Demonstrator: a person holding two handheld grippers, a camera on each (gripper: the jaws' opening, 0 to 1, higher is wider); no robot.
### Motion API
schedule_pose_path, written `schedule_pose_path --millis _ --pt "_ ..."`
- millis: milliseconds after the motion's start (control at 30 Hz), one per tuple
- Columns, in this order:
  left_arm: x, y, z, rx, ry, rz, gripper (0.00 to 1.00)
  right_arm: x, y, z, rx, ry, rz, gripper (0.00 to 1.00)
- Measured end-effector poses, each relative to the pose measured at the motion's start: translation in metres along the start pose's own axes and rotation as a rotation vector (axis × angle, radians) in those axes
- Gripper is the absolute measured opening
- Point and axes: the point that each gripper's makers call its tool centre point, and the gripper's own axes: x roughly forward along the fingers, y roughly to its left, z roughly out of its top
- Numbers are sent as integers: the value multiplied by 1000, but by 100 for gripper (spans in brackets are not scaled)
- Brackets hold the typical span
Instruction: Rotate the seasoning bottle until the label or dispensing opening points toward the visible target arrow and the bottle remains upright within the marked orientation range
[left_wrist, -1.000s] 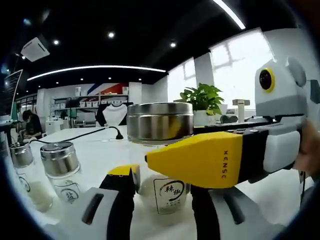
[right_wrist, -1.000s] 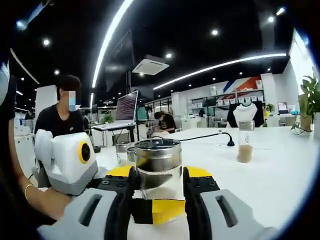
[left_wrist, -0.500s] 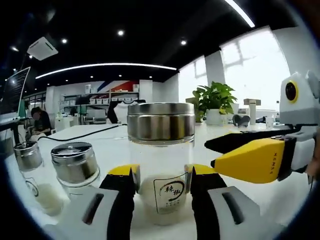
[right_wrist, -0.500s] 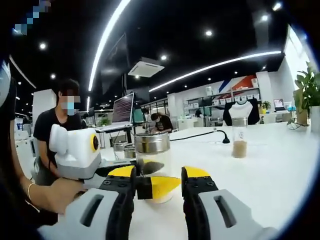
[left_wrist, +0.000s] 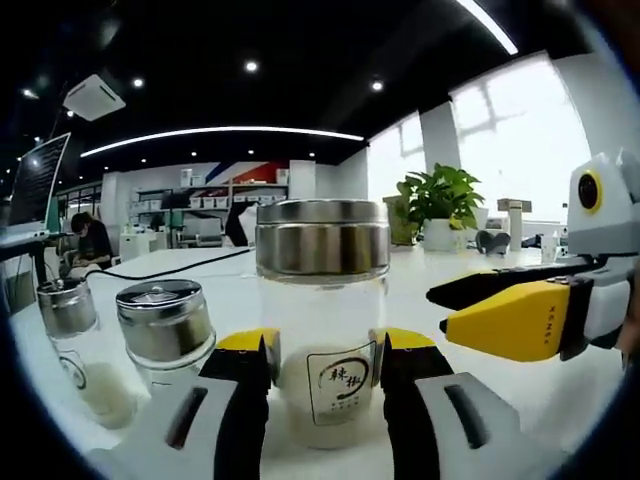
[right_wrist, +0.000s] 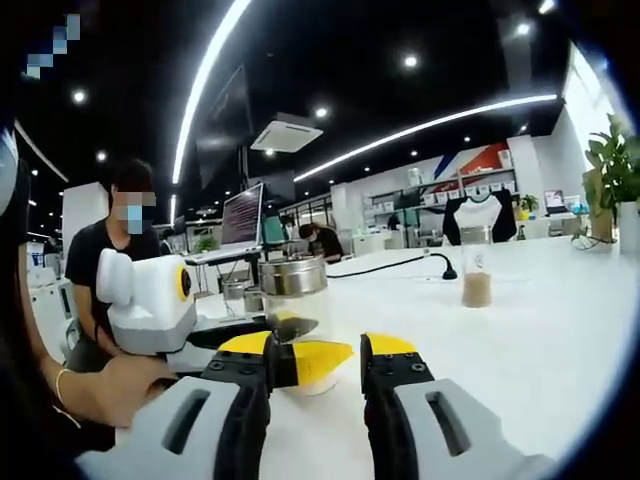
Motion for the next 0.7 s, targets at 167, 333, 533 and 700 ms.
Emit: schedule_pose_path --millis 167,333,533,700 --pt "1 -1 -1 -1 2 -4 45 -3 -3 0 5 -3 -14 32" --pt "2 -1 -2 -2 6 -3 45 -5 -5 -2 3 10 -27 33" --pt "2 -1 -6 18 22 -5 46 -9 -7 -3 -5 22 -44 34" --pt "2 -1 -6 13 22 -6 46 -10 -8 0 -5 16 -54 34"
